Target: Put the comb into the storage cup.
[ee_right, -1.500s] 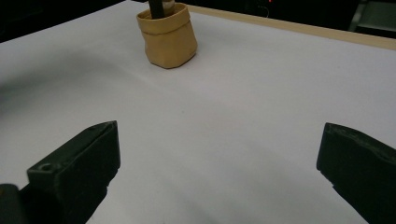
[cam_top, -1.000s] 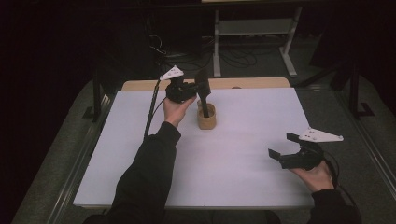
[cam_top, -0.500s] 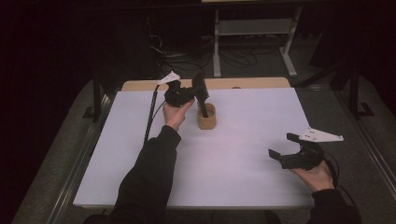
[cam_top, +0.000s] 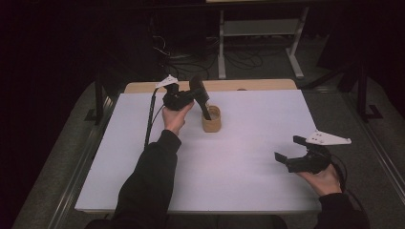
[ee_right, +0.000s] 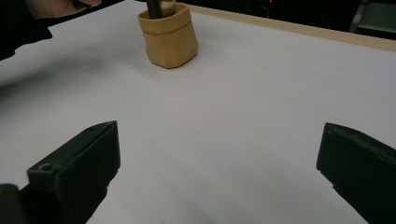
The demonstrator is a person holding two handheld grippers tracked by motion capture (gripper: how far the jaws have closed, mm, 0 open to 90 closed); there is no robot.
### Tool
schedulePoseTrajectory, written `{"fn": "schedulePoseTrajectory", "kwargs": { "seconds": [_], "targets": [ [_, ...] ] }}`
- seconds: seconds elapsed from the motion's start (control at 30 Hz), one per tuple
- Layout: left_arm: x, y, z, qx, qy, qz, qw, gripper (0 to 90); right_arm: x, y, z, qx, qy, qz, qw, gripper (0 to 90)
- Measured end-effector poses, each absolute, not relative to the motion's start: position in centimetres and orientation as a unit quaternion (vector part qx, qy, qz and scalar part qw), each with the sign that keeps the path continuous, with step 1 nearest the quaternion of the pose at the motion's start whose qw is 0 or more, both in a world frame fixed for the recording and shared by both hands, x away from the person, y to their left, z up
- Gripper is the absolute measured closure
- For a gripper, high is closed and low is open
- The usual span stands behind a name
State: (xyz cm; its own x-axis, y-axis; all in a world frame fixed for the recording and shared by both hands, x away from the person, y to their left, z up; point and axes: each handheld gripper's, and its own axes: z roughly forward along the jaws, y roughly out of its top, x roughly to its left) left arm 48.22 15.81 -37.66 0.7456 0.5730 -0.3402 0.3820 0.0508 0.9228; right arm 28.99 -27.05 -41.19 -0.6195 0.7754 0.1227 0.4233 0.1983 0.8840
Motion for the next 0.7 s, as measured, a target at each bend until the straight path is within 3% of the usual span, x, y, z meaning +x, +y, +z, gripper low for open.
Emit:
{"fn": "schedulePoseTrajectory", "kwargs": {
  "seconds": [0.37,0.5,0.7],
  "targets": [
    [47.7,16.8,-37.3,0.688,0.349,0.083,0.630,64.3,28.9,-27.1,-41.1,0.398,0.752,0.493,0.183,0.0],
    [47.3,16.9,-37.3,0.693,0.355,0.097,0.620,49.7,29.0,-27.1,-41.1,0.400,0.750,0.493,0.183,0.0],
    [46.9,17.3,-37.0,0.699,0.364,0.101,0.607,35.9,29.0,-27.2,-41.1,0.402,0.749,0.493,0.185,0.0]
  ]
}}
